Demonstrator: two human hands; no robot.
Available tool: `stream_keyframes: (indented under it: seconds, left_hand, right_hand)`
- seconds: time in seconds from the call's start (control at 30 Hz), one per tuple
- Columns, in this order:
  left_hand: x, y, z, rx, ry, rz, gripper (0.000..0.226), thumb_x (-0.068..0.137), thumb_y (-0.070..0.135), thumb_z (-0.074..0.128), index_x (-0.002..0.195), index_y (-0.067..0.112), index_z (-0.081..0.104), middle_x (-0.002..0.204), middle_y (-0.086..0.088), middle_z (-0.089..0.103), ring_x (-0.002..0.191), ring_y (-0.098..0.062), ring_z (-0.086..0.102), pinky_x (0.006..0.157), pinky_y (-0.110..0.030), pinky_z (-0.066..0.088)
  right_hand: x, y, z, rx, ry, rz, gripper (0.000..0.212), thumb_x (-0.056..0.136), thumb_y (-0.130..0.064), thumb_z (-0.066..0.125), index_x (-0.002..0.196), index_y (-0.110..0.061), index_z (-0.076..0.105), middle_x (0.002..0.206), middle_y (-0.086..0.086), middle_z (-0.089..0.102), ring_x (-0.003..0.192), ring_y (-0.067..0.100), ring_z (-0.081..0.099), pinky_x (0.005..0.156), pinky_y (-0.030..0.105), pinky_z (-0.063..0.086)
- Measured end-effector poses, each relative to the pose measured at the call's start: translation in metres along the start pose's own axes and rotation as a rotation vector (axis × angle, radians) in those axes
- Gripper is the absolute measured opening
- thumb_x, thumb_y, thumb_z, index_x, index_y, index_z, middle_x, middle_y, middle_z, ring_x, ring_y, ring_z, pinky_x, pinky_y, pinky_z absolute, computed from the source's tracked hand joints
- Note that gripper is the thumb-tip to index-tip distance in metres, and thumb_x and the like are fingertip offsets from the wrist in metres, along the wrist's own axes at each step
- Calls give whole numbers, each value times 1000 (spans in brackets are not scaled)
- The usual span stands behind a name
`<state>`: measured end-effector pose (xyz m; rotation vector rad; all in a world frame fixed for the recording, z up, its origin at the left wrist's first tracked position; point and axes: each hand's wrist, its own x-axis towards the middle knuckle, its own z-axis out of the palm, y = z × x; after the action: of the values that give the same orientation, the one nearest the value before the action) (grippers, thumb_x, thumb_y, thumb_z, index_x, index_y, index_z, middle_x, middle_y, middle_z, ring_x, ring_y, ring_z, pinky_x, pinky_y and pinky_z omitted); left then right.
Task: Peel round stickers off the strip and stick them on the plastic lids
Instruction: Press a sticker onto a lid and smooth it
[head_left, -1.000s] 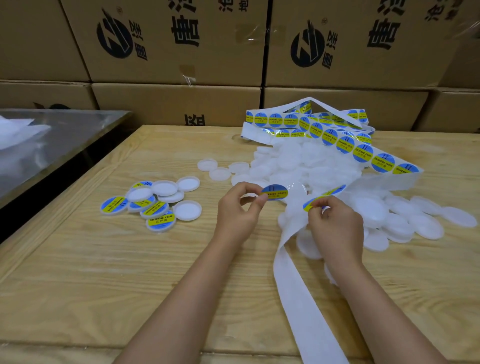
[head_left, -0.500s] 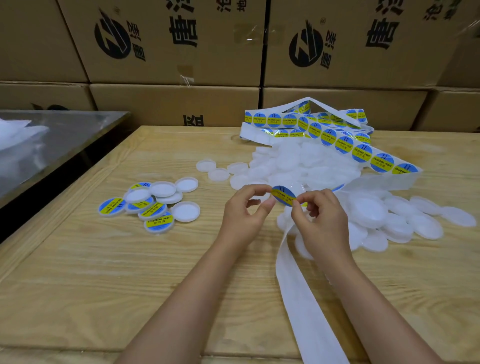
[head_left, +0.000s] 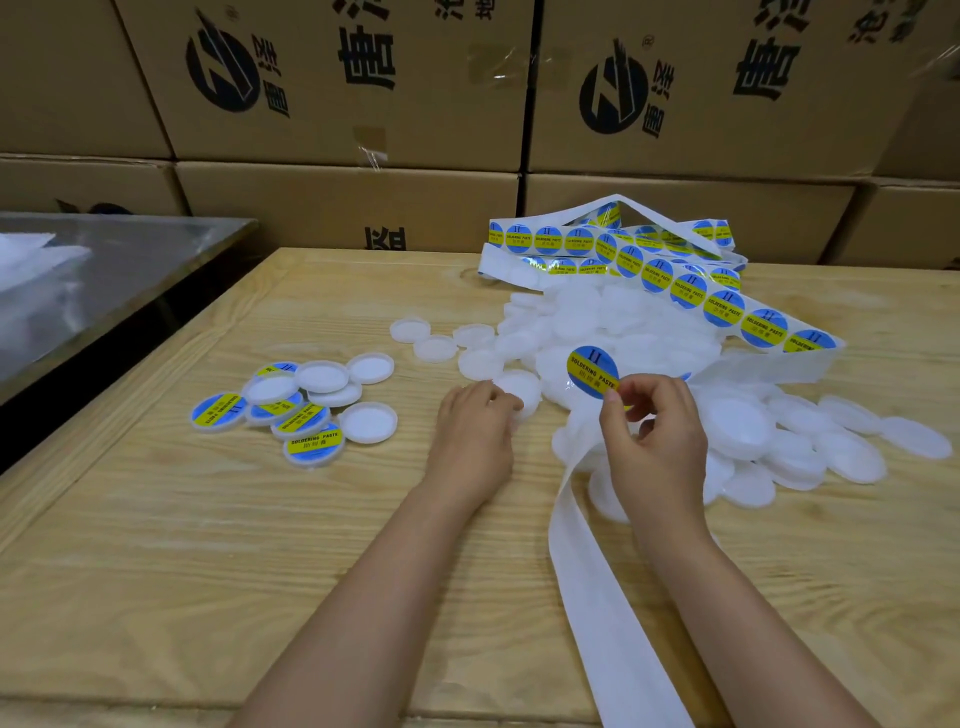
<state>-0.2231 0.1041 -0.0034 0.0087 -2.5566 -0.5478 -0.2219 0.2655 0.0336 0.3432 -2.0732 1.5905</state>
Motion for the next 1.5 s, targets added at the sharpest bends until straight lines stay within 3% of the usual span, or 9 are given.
stream_keyframes:
  seconds: [0.17,0.37,0.57,0.73,1.0,1.13,1.23,1.3,1.5]
  left_hand:
    - [-1,4,-10,-94,96,83,18,82,-2,59,94,4,69,86,-12,61,86,-34,55,92,-37,36]
    - [-3,17,-25,-305,103,203,22,89,-3,51,105,-1,66,94,-17,55,84,-33,58,74,-47,49]
    - [-5,26,-29,-330,147,230,25,88,4,48,104,1,68,93,-16,54,82,-28,58,63,-47,50]
    - [-4,28,-24,-500,151,130,24,88,1,51,103,4,69,92,-9,53,83,-6,51,75,-17,44]
    - [-3,27,-20,-749,63,-84,20,92,15,58,107,24,67,99,13,60,91,3,56,81,-9,40]
    - [-4,23,-18,-928,-60,-208,29,85,25,61,114,20,64,116,4,63,113,-9,55,96,-27,44]
    - [-4,22,-18,-923,-62,-211,17,86,18,64,103,16,67,118,2,64,115,-12,56,100,-35,44]
    - [-4,23,-19,-949,-32,-202,8,90,12,61,91,18,67,117,6,65,117,-4,54,100,-25,41]
    - [-2,24,-25,-1037,36,-224,19,90,5,58,85,21,67,86,10,68,83,-2,62,77,-17,45]
  right_hand:
    - [-2,1,0,-9,-40,-23,22,86,-8,59,91,-28,54,87,-11,55,80,10,50,69,16,37]
    - [-7,-1,2,-177,-188,-172,45,83,-4,60,118,-28,49,100,-22,61,97,8,46,82,12,35]
    - [-8,1,5,-233,-255,-157,52,82,-9,65,129,-22,47,101,-16,63,92,8,44,93,36,37]
    - [-8,1,9,-268,-281,-131,61,75,-16,75,130,-18,48,95,-7,59,89,15,48,89,39,40]
    - [-6,4,10,-167,-241,24,54,81,-11,68,128,-25,47,83,-14,56,71,4,57,65,11,40]
    - [-4,5,9,-61,-204,76,53,82,-11,68,128,-25,46,80,-11,63,70,0,57,62,4,39]
    - [-4,6,9,-6,-201,95,56,80,-14,70,128,-27,44,73,-12,65,65,1,57,62,4,39]
    - [-5,6,10,3,-220,94,58,80,-17,71,129,-29,43,69,-14,64,63,-3,55,62,3,38]
    - [-2,5,9,101,-156,112,58,83,-18,69,132,-30,40,81,-17,68,71,-6,57,69,3,38]
